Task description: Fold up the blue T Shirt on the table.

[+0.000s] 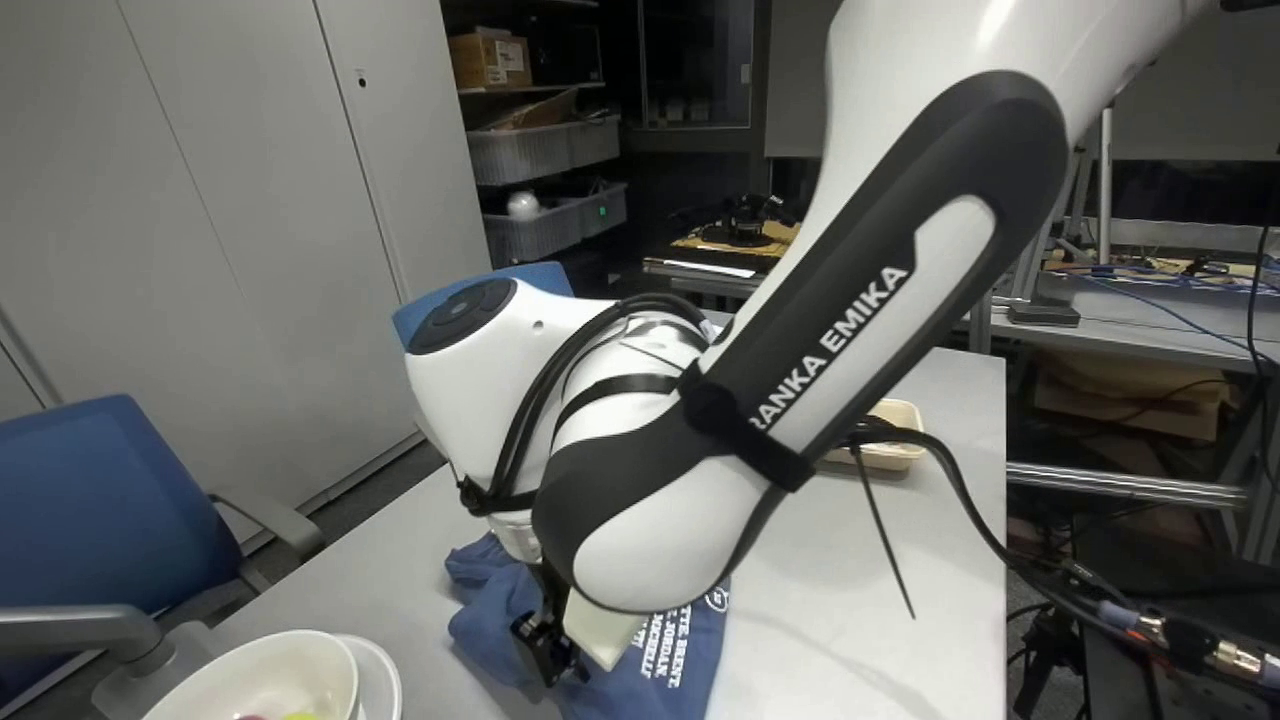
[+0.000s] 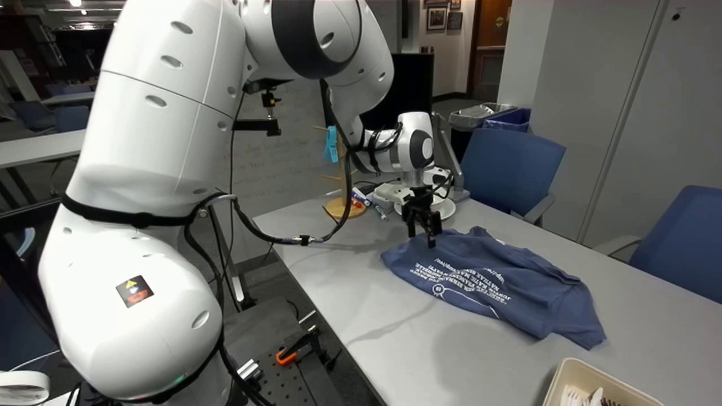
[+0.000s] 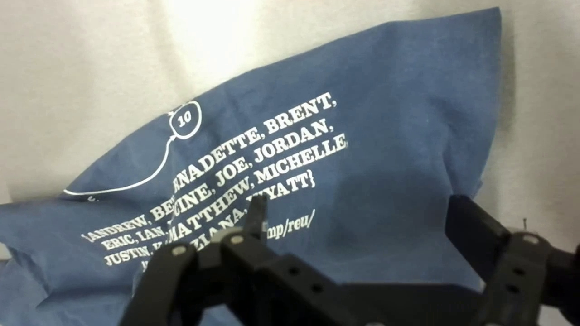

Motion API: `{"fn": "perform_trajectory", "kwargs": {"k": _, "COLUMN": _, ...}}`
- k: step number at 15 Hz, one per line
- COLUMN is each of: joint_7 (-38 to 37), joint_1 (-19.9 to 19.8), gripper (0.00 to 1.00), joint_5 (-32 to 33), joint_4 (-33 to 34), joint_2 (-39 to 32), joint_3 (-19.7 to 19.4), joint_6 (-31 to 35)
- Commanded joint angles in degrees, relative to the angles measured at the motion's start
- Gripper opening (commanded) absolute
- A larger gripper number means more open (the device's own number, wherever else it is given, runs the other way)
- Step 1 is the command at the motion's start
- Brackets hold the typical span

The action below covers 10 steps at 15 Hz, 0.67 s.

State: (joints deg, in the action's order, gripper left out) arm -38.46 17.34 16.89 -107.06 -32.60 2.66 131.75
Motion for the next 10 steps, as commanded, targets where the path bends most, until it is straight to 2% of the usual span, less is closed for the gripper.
{"fn": "perform_trajectory", "kwargs": {"k": 1, "joint_7": 0.54, "joint_1": 2.46, "gripper": 1.00, "joint_5": 0.46, "joint_4": 6.10, "joint_2": -4.85, "joint_3": -1.69, "joint_6": -0.92}}
{"fn": "perform_trajectory", "kwargs": {"k": 10, "joint_7": 0.60, "joint_1": 4.76, "gripper": 1.00, "joint_5": -0.41, "joint_4": 10.82, "joint_2": -10.18, "joint_3": -2.21, "joint_6": -1.27}}
